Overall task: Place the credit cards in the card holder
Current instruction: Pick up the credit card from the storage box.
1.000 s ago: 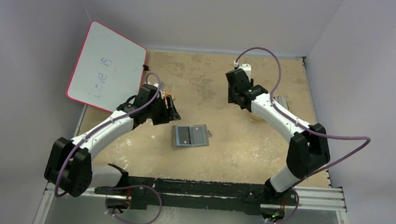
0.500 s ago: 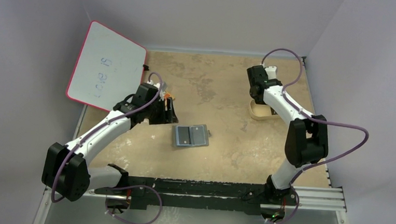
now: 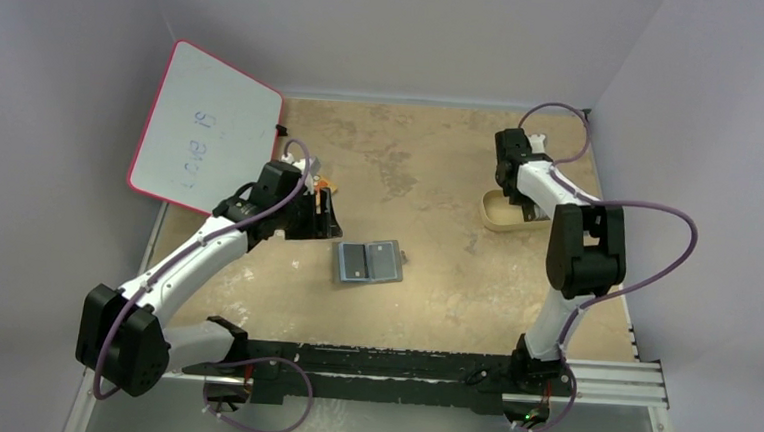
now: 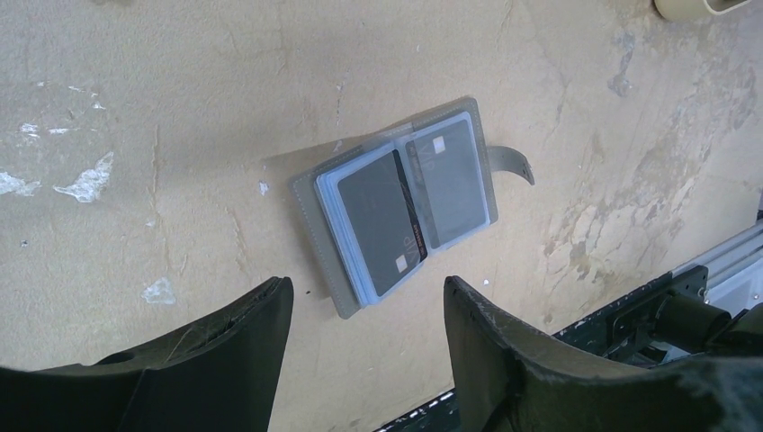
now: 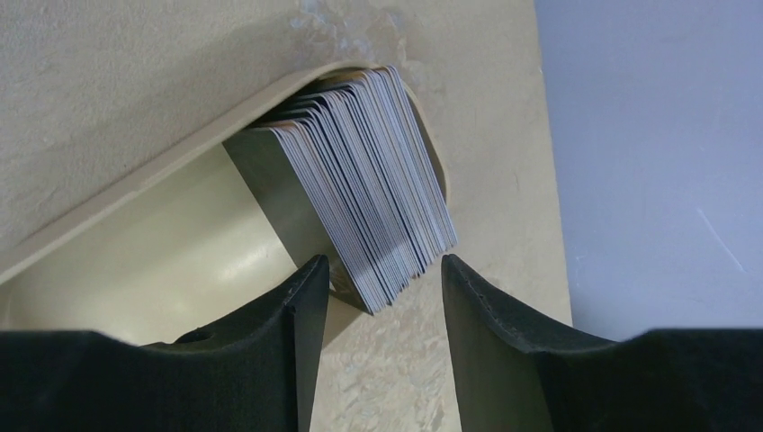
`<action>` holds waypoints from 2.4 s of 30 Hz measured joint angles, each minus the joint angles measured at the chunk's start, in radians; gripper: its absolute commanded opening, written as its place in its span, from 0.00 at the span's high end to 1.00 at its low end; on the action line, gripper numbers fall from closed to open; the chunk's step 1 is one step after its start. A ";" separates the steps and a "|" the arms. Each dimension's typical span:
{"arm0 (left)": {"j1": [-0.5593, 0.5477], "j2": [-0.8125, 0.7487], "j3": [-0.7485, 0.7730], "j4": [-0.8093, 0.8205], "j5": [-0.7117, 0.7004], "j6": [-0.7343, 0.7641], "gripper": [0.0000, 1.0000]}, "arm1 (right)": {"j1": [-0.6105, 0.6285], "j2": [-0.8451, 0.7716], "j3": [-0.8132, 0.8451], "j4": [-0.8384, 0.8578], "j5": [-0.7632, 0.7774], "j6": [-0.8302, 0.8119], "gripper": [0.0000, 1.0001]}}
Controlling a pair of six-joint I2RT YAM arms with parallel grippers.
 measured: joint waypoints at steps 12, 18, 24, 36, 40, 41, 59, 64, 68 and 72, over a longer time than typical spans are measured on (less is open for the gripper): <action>0.000 -0.002 0.000 -0.003 0.000 0.015 0.38 | -0.027 0.068 0.029 0.035 -0.007 -0.025 0.64; 0.000 -0.002 0.000 -0.004 0.000 0.017 0.38 | -0.032 0.068 0.030 0.037 -0.007 -0.027 0.72; 0.000 -0.002 0.000 -0.007 0.000 0.018 0.38 | -0.032 0.066 0.030 0.037 -0.007 -0.027 0.81; 0.000 -0.002 0.000 -0.014 -0.009 0.018 0.38 | -0.032 0.031 0.050 0.026 -0.034 -0.023 0.94; 0.000 -0.002 0.000 -0.014 -0.015 0.018 0.38 | -0.032 -0.012 0.049 0.020 -0.116 -0.018 1.00; 0.000 -0.002 0.000 -0.015 -0.016 0.018 0.38 | -0.032 -0.029 0.047 0.021 -0.140 -0.016 1.00; 0.000 -0.089 -0.008 0.056 0.010 -0.149 0.40 | 0.002 -0.512 -0.343 0.376 -1.087 0.184 1.00; 0.000 -0.132 -0.030 0.179 0.079 -0.280 0.43 | 0.079 -0.584 -0.510 0.614 -1.281 0.362 1.00; 0.000 -0.159 -0.076 0.307 0.127 -0.385 0.46 | 0.191 -0.606 -0.640 0.867 -1.366 0.536 1.00; 0.000 -0.172 -0.124 0.439 0.168 -0.476 0.46 | 0.271 -0.610 -0.735 1.114 -1.418 0.703 1.00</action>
